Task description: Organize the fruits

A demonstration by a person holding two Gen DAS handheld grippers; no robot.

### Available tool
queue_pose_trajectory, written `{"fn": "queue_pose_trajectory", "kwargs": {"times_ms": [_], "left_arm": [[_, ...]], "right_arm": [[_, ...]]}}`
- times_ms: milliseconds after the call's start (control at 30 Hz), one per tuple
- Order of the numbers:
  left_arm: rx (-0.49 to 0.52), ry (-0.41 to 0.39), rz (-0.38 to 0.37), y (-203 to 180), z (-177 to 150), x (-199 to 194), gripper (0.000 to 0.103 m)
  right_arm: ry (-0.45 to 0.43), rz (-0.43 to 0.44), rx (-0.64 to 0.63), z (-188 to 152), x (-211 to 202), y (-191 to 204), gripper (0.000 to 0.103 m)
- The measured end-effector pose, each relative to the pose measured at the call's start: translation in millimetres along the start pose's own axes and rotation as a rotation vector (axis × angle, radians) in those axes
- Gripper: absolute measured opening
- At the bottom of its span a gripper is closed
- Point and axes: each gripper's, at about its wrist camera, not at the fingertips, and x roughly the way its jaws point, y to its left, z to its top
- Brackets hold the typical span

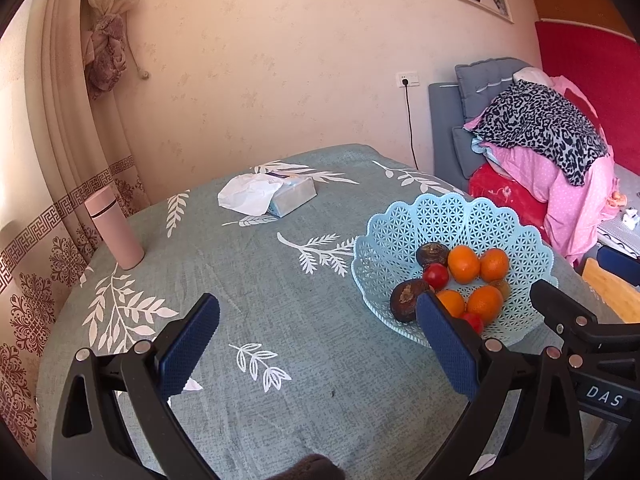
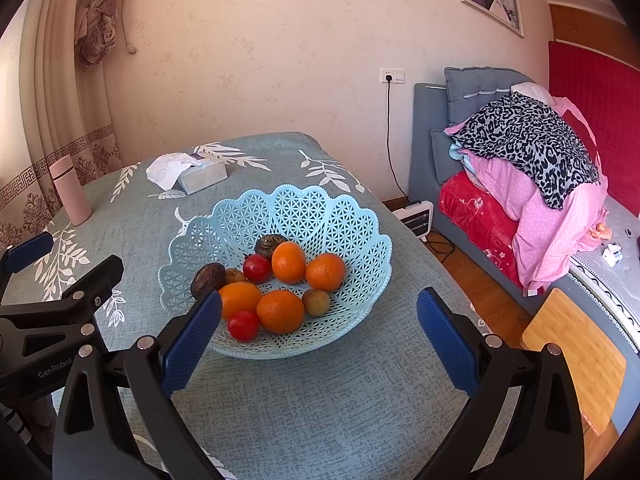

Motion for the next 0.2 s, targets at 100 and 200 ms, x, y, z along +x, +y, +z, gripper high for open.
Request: {"fn": "queue_pose_trajectory", "kwargs": {"times_ms": [100,200], "left_arm": [[-0.025,0.021,0.001,7,-2,3,0.098],[-0.036,0.037,0.011,15,-7,4,0.098]], "right_arm": [[0.007,0.006,-0.003,-1,1,3,0.099],[0.015,0.016,-0.008,-5,0,8,0.099]]}}
